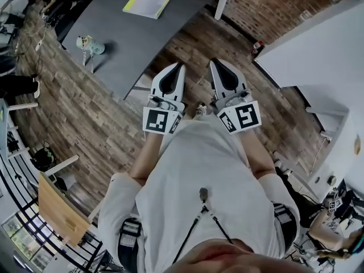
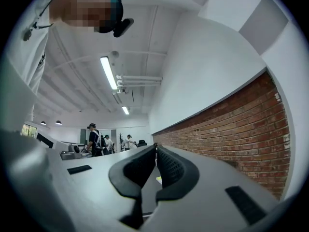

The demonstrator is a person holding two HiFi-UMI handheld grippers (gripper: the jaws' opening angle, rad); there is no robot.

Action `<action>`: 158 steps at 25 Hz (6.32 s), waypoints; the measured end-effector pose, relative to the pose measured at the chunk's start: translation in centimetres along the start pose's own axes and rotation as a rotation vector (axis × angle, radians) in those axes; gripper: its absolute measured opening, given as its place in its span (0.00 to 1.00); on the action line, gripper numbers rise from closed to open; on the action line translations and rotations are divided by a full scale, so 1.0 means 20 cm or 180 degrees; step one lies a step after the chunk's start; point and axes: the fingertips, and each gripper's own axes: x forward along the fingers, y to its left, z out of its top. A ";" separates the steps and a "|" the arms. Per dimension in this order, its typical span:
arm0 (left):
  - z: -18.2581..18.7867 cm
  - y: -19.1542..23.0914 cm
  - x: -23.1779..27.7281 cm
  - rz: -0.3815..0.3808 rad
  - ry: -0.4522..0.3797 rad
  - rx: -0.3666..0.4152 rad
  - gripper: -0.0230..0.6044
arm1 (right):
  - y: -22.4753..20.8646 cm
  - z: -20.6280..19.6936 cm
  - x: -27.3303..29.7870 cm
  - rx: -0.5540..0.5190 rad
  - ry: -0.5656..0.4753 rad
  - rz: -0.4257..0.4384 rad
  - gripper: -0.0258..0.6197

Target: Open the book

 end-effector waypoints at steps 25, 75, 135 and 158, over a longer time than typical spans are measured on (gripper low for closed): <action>-0.22 0.46 0.55 0.0329 0.0129 -0.0105 0.07 | -0.41 -0.19 0.60 0.0129 0.0249 0.0409 0.10; -0.14 2.12 1.12 0.1447 0.0001 -0.0005 0.07 | -0.37 -0.50 2.54 -0.0023 0.0819 0.1624 0.10; -0.36 2.61 1.10 0.3296 -0.0062 -0.0212 0.07 | -0.56 -2.48 2.83 -0.1999 0.3260 0.2931 0.26; -0.36 2.58 1.19 0.3507 -0.0066 -0.0146 0.07 | -0.61 -2.49 2.85 -0.1711 0.3449 0.3016 0.12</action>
